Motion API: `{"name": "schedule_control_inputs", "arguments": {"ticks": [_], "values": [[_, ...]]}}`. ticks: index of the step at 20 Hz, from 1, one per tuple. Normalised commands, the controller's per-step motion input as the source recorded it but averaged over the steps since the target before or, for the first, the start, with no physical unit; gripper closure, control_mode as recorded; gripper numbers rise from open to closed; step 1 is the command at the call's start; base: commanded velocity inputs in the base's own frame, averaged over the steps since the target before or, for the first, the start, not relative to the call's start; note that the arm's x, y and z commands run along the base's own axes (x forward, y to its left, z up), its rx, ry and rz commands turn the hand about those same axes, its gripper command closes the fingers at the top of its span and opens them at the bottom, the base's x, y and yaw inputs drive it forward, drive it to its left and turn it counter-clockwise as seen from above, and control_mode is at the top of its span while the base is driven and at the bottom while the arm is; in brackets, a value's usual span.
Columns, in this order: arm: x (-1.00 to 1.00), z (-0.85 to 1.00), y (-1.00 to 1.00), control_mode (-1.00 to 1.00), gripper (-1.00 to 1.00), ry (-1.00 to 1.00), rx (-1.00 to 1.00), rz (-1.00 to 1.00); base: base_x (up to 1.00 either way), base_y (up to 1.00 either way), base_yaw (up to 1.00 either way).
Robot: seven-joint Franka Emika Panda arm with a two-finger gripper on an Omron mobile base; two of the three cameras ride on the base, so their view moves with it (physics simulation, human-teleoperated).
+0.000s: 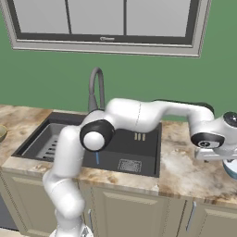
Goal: Rinse each bowl for a few seconds and place them down in the sink or on the counter.
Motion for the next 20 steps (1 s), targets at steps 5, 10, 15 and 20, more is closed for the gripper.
{"name": "schedule_control_inputs", "arguments": {"ticks": [5, 10, 15, 20], "values": [[0.03, -0.16, 0.17, -1.00, -1.00, 0.00, -0.10, 0.01, 0.00, 0.00, 0.00], [0.16, -0.02, 0.00, -1.00, -1.00, 0.02, -0.13, 0.00, 0.00, 0.00, 0.00], [0.22, -0.04, 0.00, -1.00, -1.00, 0.08, -0.10, -0.01, 0.00, 0.00, 0.00], [0.16, -0.12, -0.09, -1.00, -1.00, 0.16, -0.03, -0.03, 0.00, 0.00, 0.00]]}}
